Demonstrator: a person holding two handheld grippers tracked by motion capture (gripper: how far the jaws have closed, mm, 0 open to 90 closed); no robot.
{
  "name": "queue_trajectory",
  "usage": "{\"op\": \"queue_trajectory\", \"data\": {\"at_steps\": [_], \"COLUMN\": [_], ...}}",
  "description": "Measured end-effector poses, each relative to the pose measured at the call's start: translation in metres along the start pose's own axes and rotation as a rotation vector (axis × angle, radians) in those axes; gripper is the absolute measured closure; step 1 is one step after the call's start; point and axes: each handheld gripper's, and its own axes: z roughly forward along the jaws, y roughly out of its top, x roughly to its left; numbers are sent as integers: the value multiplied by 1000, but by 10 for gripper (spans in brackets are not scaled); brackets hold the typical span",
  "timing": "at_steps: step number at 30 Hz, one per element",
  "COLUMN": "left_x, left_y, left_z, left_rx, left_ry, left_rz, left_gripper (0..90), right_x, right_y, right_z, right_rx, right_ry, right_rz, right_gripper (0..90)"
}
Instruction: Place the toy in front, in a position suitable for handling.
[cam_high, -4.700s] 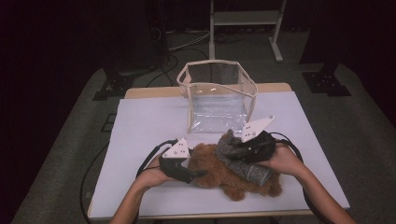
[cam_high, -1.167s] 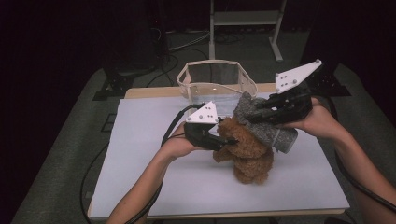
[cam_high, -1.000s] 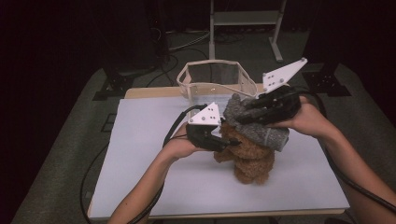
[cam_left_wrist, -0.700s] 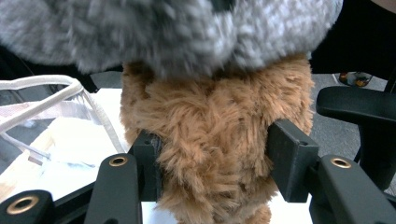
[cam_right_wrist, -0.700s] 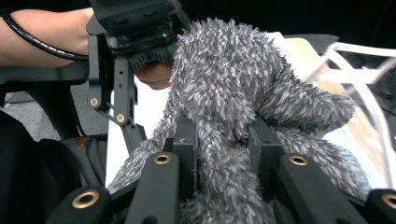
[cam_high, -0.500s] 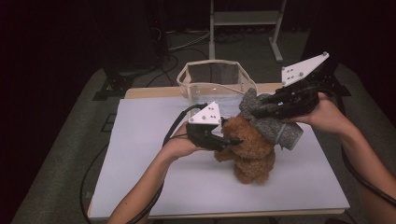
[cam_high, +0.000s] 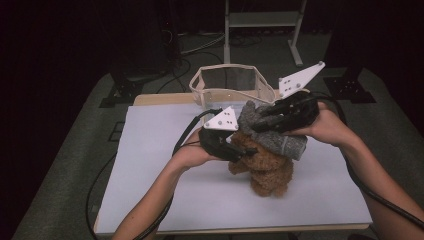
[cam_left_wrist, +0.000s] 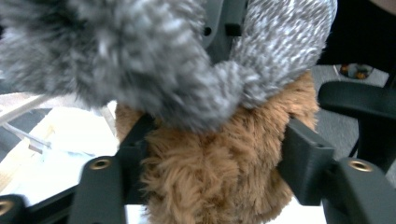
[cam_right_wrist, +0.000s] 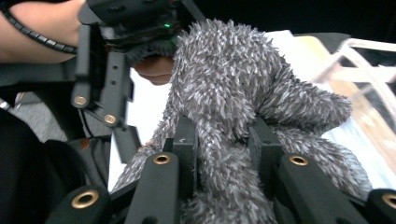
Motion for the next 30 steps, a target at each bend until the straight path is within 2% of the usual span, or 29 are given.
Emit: {"op": "queue_trajectory", "data": {"at_steps": [1, 5, 7, 8, 10, 13, 15, 18, 19, 23, 24, 25, 26, 28, 30], "left_x": [0, 1, 1, 1, 0, 0, -1, -1, -2, -3, -3, -2, -2, -2, -2], "left_y": [-2, -5, -6, -6, -6, -6, -4, 0, 3, 7, 8, 7, 5, 1, 0], "left_z": [-1, -6, -6, -7, -6, -4, -3, -5, -6, -8, -9, -10, -11, -12, -12], "left_rx": [2, -6, -12, -17, -18, -2, 5, -5, -9, -4, -4, 5, 20, 27, 45], "left_ry": [-1, -2, 0, 5, 2, 0, 6, 1, 5, 17, 19, 15, 10, 1, 11], "left_rz": [0, -7, -11, -10, -9, -2, 0, -11, -15, -19, -22, -23, -16, -24, -26], "left_gripper": [409, 428, 425, 424, 425, 426, 419, 327, 274, 221, 228, 228, 333, 355, 361], "right_x": [3, 1, -1, -4, -6, -8, -9, -8, -7, -5, -4, -4, -2, -2, -1], "right_y": [5, 6, 4, -2, -5, -17, -22, -25, -23, -13, -8, -8, -4, -3, -4], "right_z": [5, 0, -6, -16, -20, -34, -37, -29, -22, -7, 1, 1, 4, 3, -4], "right_rx": [21, 27, 19, 2, -9, -50, -65, -69, -76, -65, -61, -61, -53, -53, -69], "right_ry": [1, -15, -28, -43, -46, -64, -69, -62, -46, -21, -5, -5, -1, -3, -13], "right_rz": [-20, -31, -15, 1, 9, 38, 55, 59, 54, 30, 15, 15, -6, -8, -7], "right_gripper": [688, 688, 688, 688, 687, 687, 688, 688, 688, 687, 686, 686, 686, 685, 684]}}
